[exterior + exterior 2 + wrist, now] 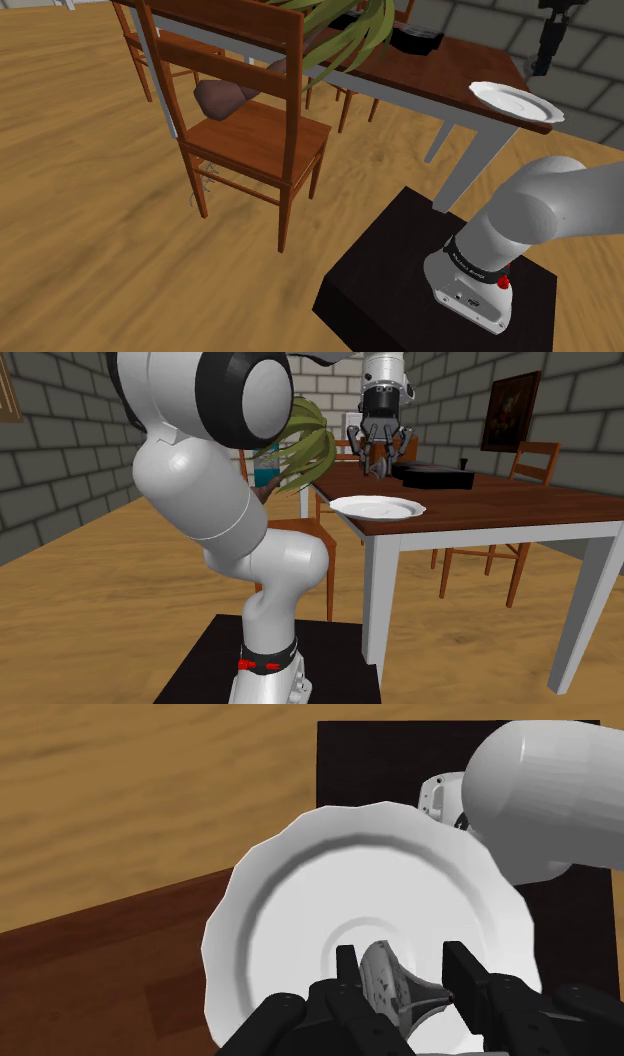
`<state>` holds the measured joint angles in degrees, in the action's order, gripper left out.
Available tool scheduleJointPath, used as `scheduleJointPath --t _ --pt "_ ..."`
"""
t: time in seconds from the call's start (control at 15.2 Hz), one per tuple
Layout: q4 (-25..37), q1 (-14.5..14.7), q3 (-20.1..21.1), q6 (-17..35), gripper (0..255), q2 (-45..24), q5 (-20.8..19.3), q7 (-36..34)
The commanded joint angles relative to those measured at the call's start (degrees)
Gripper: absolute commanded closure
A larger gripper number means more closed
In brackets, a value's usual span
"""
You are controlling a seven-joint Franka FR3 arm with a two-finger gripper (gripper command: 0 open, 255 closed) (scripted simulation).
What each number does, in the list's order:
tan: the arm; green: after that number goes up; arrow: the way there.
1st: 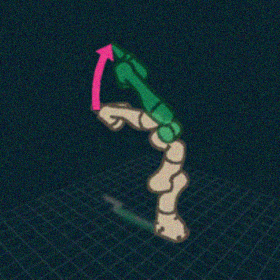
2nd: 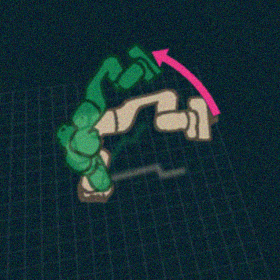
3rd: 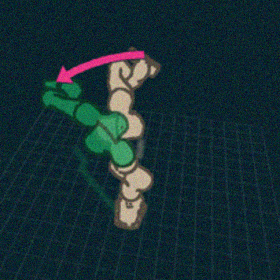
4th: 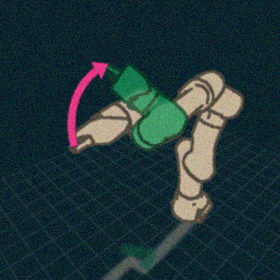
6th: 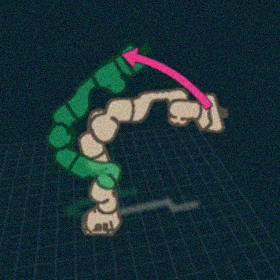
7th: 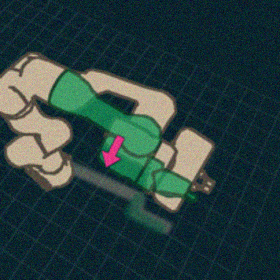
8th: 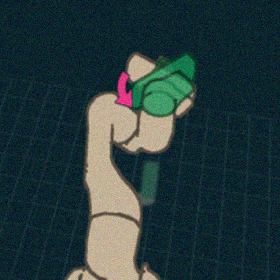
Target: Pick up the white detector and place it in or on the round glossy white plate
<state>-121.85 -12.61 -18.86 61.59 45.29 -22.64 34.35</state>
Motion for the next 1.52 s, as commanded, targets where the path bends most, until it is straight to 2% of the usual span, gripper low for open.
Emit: scheduleJointPath --t 0.0,0.53,1.06,1.12,1.45 --pt "-2.0 -0.1 -0.3 1.3 255 0.8 -0.2 -0.3" --pt "-9.8 -0.5 -1.5 6.4 255 3.4 -1.0 -1.8" --pt "-9.8 -0.5 -1.5 6.4 255 3.4 -1.0 -1.8" --pt "-9.8 -0.5 -1.5 6.4 0 3.4 -1.0 -1.8" --pt "-9.8 -0.5 -1.5 6.4 0 3.4 -1.0 -1.8"
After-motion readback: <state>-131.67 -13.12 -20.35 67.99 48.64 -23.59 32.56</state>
